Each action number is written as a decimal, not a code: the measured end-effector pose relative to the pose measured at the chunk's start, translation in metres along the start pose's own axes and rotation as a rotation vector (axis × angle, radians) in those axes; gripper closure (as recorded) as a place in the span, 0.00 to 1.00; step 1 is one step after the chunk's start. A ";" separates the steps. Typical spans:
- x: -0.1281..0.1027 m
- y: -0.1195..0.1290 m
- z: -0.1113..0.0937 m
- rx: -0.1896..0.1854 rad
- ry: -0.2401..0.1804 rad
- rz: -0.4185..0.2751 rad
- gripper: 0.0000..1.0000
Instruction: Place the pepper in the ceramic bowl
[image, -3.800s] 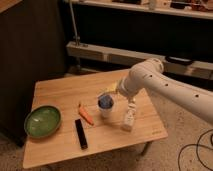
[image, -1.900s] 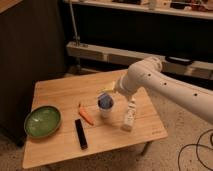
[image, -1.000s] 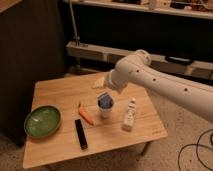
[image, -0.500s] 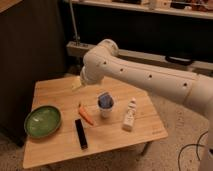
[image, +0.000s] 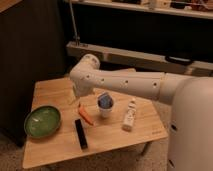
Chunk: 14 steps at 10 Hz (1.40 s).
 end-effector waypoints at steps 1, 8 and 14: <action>-0.001 -0.006 0.013 -0.001 -0.017 -0.012 0.20; -0.009 0.004 0.104 0.037 -0.140 0.026 0.20; -0.004 0.019 0.135 0.068 -0.192 0.057 0.62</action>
